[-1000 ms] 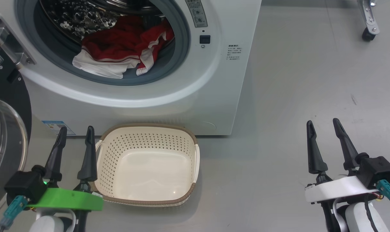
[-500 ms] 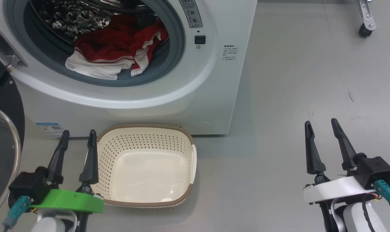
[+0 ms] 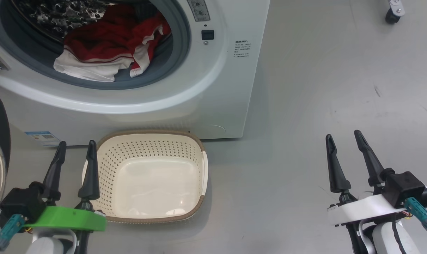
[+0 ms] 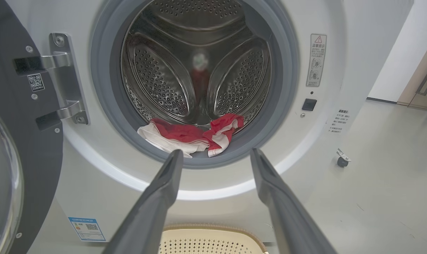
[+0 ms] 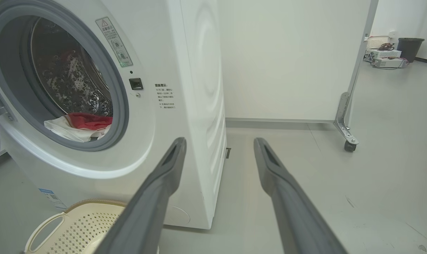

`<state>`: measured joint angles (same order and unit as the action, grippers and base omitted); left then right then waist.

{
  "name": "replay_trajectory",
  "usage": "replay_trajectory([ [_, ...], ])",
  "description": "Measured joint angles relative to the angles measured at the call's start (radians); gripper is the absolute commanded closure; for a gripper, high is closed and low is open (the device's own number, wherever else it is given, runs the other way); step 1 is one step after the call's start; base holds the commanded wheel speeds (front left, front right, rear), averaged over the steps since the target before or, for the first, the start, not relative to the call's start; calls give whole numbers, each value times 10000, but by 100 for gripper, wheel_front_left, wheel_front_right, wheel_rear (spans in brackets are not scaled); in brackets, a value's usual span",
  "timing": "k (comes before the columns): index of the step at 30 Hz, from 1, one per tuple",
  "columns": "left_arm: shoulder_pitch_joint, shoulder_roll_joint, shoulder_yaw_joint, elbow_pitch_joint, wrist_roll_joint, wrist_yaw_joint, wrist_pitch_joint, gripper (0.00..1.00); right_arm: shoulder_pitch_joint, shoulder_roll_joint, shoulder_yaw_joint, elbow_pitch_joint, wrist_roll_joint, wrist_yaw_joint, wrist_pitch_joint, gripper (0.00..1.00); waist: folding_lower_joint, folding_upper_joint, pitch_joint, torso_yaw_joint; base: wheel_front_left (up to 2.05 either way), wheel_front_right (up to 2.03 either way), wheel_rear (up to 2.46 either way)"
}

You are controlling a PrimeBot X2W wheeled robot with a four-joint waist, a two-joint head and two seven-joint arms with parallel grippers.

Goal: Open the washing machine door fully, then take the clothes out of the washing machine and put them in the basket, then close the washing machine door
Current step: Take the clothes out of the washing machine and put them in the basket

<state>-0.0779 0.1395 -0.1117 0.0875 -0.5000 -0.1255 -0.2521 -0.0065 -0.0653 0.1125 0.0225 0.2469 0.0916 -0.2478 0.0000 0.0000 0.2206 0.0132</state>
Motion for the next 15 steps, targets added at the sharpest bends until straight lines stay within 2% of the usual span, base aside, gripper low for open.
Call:
replay_trajectory([
  [7, -69, 213, 178, 36, 0, 0, 19, 0, -3, 21, 90, -90, -31, 0, 0, 0, 0, 0, 350, -289, 0, 0, 0],
  [15, -928, 999, 516, 226, 232, 19, 506, 0, -92, 63, 449, -163, -56, 31, 0, 0, 0, 0, 971, -825, 0, 0, 0],
])
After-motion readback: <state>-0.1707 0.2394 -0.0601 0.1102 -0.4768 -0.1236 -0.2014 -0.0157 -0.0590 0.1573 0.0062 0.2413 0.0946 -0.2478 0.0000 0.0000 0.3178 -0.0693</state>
